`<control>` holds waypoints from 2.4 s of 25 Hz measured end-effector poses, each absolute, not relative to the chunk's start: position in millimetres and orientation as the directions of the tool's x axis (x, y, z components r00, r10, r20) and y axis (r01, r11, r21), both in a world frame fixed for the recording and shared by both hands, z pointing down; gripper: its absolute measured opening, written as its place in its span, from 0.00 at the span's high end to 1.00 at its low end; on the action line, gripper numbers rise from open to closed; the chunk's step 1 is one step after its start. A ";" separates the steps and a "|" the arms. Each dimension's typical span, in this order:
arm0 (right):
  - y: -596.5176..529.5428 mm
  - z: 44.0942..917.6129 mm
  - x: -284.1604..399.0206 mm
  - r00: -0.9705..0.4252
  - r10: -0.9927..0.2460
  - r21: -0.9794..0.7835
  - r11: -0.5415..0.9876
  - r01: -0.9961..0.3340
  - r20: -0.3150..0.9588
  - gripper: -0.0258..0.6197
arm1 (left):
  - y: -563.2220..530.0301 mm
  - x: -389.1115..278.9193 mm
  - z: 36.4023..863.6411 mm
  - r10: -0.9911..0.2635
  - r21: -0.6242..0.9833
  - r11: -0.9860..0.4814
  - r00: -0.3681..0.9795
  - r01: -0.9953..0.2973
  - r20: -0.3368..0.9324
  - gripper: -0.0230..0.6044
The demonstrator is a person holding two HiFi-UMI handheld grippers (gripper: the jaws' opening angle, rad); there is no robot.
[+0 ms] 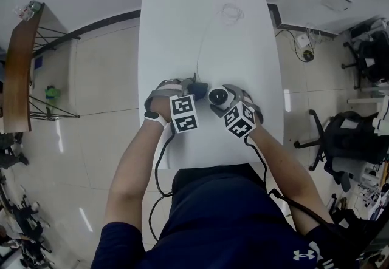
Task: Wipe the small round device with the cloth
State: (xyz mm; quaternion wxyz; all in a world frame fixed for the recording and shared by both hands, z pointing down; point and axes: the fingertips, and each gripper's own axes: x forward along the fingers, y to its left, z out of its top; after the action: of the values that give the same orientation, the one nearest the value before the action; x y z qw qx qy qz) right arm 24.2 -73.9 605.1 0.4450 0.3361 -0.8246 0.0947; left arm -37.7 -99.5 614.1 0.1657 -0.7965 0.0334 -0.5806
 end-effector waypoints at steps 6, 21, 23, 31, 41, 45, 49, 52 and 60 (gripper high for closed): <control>-72.4 604.9 24.8 -0.378 -0.470 0.149 0.761 -0.631 0.797 0.42 | -99.9 -7.5 508.5 -0.293 -0.458 -0.825 0.443 0.331 0.847 0.67; -70.5 605.9 23.1 -0.389 -0.483 0.160 0.763 -0.626 0.785 0.42 | -111.0 22.1 549.1 -0.276 -0.381 -0.582 0.267 0.718 0.923 0.67; -69.7 606.5 23.4 -0.390 -0.482 0.158 0.763 -0.627 0.784 0.42 | -113.4 18.2 565.0 -0.242 -0.346 -0.595 0.249 0.725 0.938 0.67; -69.0 608.7 23.9 -0.394 -0.477 0.146 0.762 -0.631 0.786 0.42 | -115.3 -1.3 627.9 -0.203 -0.284 -0.613 0.200 0.737 0.959 0.68; -68.9 611.7 25.1 -0.392 -0.468 0.141 0.766 -0.628 0.792 0.42 | -138.9 -5.9 572.4 -0.358 -0.495 -0.722 0.351 0.484 0.865 0.67; -68.1 612.8 27.9 -0.391 -0.467 0.140 0.765 -0.628 0.793 0.42 | -102.1 -1.1 502.3 -0.314 -0.473 -0.844 0.484 0.251 0.817 0.67; -69.1 613.9 27.5 -0.389 -0.466 0.137 0.762 -0.633 0.795 0.42 | -65.1 8.1 507.5 -0.298 -0.408 -0.906 0.523 0.107 0.798 0.67; -70.5 614.4 27.0 -0.385 -0.463 0.137 0.762 -0.633 0.798 0.42 | -56.3 12.9 525.7 -0.328 -0.380 -0.925 0.502 0.000 0.800 0.67; -73.1 615.8 26.1 -0.380 -0.468 0.140 0.757 -0.638 0.798 0.42 | -55.0 -10.5 578.9 -0.365 -0.224 -0.913 0.434 -0.342 0.824 0.67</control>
State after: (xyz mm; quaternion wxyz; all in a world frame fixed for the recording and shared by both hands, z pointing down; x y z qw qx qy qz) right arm 26.1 -73.1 615.8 0.4447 0.3351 -0.8250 0.0959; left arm -10.5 -55.0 578.9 0.0114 -0.8465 0.2088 -0.4896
